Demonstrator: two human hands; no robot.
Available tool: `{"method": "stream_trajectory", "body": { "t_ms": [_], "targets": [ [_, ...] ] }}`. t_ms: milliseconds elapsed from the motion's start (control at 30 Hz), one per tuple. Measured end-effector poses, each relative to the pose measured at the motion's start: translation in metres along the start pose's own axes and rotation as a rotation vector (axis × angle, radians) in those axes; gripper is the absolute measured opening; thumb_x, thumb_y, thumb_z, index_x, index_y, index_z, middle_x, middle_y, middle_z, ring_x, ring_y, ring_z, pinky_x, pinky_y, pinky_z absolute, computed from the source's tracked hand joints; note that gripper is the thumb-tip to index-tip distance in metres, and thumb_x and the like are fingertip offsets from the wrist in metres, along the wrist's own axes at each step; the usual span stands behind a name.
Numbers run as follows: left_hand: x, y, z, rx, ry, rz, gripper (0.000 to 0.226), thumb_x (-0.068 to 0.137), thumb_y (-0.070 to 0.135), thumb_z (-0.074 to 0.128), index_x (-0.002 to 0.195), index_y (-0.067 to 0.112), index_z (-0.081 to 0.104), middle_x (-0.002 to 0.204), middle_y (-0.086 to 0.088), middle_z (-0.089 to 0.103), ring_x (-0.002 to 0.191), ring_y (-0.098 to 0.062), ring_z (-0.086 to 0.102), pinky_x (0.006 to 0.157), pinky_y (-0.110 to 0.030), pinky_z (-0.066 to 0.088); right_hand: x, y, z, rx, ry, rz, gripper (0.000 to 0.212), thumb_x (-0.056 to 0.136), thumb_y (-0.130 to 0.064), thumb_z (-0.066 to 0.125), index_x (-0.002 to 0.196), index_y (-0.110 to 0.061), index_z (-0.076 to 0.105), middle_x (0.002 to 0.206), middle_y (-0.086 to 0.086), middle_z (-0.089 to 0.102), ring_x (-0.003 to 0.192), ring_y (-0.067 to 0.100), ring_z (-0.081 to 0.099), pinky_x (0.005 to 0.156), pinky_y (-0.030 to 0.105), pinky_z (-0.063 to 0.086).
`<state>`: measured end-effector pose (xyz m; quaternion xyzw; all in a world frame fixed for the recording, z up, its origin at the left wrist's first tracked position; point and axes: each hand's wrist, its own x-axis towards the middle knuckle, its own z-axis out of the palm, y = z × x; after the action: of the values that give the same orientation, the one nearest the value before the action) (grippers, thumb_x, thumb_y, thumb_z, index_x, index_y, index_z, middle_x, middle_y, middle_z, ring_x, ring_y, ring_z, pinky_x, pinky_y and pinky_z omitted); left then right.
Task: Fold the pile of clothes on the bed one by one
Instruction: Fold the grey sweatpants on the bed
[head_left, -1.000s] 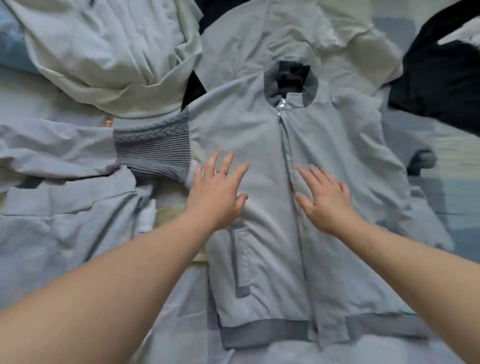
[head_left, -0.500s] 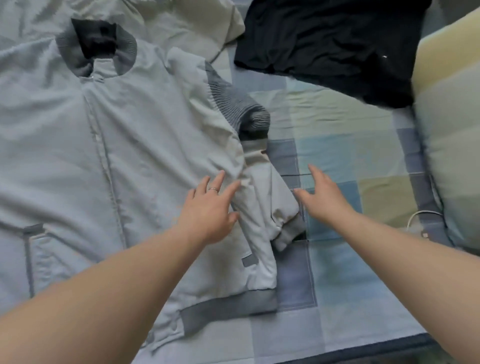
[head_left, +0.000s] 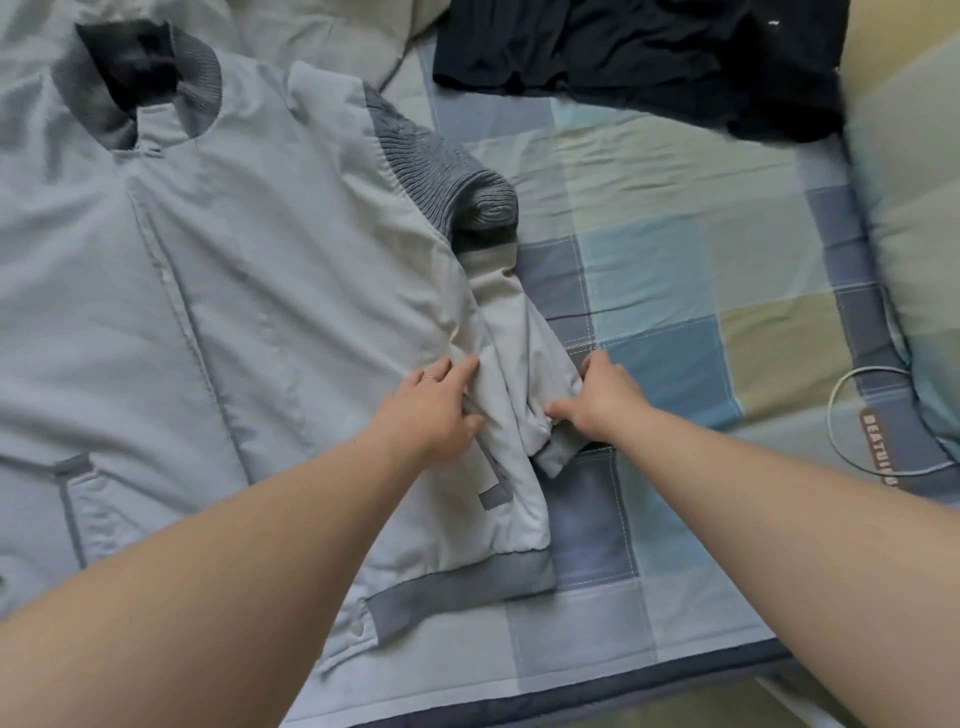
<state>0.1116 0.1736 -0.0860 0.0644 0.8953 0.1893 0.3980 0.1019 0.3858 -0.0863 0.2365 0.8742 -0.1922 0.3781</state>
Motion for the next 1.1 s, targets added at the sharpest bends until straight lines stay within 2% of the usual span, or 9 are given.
{"method": "stream_trajectory", "body": {
  "t_ms": [67, 167, 300, 433, 567, 700, 900, 1033, 1100],
  "targets": [
    [-0.003, 0.002, -0.005, -0.013, -0.026, 0.001, 0.074, 0.099, 0.041, 0.052, 0.16, 0.032, 0.012, 0.166, 0.001, 0.017, 0.152, -0.024, 0.02, 0.119, -0.047, 0.028, -0.008, 0.005, 0.003, 0.153, -0.043, 0.018, 0.083, 0.082, -0.033, 0.082, 0.144, -0.009, 0.034, 0.141, 0.014, 0.051, 0.125, 0.034, 0.053, 0.102, 0.039, 0.044],
    [-0.009, 0.003, -0.009, -0.018, -0.06, 0.016, 0.073, 0.099, 0.039, 0.05, 0.16, 0.03, 0.011, 0.167, 0.0, 0.015, 0.152, -0.024, 0.02, 0.12, -0.044, 0.027, -0.012, 0.012, 0.008, 0.362, -0.035, 0.059, 0.043, 0.084, -0.019, 0.081, 0.116, -0.001, 0.06, 0.12, 0.016, 0.067, 0.106, 0.031, 0.064, 0.093, 0.039, 0.051],
    [-0.028, 0.003, -0.014, -0.008, -0.087, 0.023, 0.072, 0.101, 0.04, 0.048, 0.16, 0.034, 0.009, 0.169, 0.001, 0.005, 0.154, -0.023, 0.015, 0.122, -0.044, 0.024, -0.03, 0.015, -0.008, 0.468, 0.117, 0.033, 0.026, 0.084, -0.021, 0.079, 0.098, -0.004, 0.065, 0.103, 0.011, 0.069, 0.096, 0.029, 0.064, 0.091, 0.045, 0.052],
    [-0.043, 0.011, -0.035, -0.013, -0.019, -0.007, 0.07, 0.101, 0.039, 0.047, 0.16, 0.034, 0.01, 0.169, -0.002, 0.007, 0.153, -0.028, 0.018, 0.119, -0.046, 0.03, -0.046, 0.011, -0.073, 0.461, 0.375, -0.03, 0.022, 0.084, -0.022, 0.076, 0.086, -0.01, 0.057, 0.082, 0.006, 0.059, 0.081, 0.027, 0.055, 0.07, 0.037, 0.041],
    [-0.047, 0.028, -0.058, -0.051, 0.087, -0.016, 0.07, 0.099, 0.039, 0.049, 0.159, 0.034, 0.015, 0.169, -0.002, 0.01, 0.149, -0.03, 0.024, 0.116, -0.044, 0.032, -0.054, 0.011, -0.142, 0.409, 0.641, -0.1, 0.017, 0.086, -0.017, 0.071, 0.091, -0.006, 0.058, 0.089, 0.009, 0.06, 0.084, 0.026, 0.054, 0.069, 0.036, 0.039],
    [-0.034, 0.046, -0.078, -0.073, 0.178, -0.055, 0.074, 0.097, 0.038, 0.054, 0.159, 0.03, 0.015, 0.166, -0.004, 0.017, 0.148, -0.031, 0.025, 0.115, -0.044, 0.032, -0.045, 0.018, -0.21, 0.376, 0.807, -0.154, 0.014, 0.089, -0.017, 0.066, 0.088, -0.017, 0.053, 0.091, 0.007, 0.058, 0.083, 0.023, 0.05, 0.067, 0.028, 0.029],
    [0.016, 0.085, -0.102, -0.131, 0.343, -0.149, 0.092, 0.092, 0.039, 0.066, 0.161, 0.02, 0.007, 0.167, -0.008, 0.015, 0.149, -0.033, 0.023, 0.118, -0.047, 0.03, 0.007, 0.049, -0.3, 0.272, 0.882, -0.12, 0.018, 0.09, -0.014, 0.061, 0.105, -0.014, 0.069, 0.117, 0.02, 0.062, 0.102, 0.039, 0.059, 0.089, 0.039, 0.047],
    [0.058, 0.109, -0.109, -0.071, 0.41, -0.175, 0.099, 0.089, 0.042, 0.072, 0.161, 0.024, 0.006, 0.168, -0.009, 0.01, 0.152, -0.032, 0.016, 0.12, -0.048, 0.027, 0.042, 0.063, -0.327, 0.45, 0.85, -0.129, 0.021, 0.081, -0.005, 0.058, 0.089, -0.022, 0.066, 0.093, 0.011, 0.068, 0.095, 0.036, 0.067, 0.085, 0.045, 0.057],
    [0.082, 0.116, -0.11, -0.01, 0.397, -0.177, 0.098, 0.087, 0.046, 0.072, 0.16, 0.03, 0.008, 0.169, -0.008, 0.006, 0.152, -0.035, 0.016, 0.12, -0.049, 0.025, 0.064, 0.071, -0.333, 0.503, 0.85, -0.119, 0.025, 0.079, -0.001, 0.056, 0.088, -0.022, 0.066, 0.095, 0.009, 0.069, 0.095, 0.034, 0.066, 0.084, 0.045, 0.057]
  ]
}}
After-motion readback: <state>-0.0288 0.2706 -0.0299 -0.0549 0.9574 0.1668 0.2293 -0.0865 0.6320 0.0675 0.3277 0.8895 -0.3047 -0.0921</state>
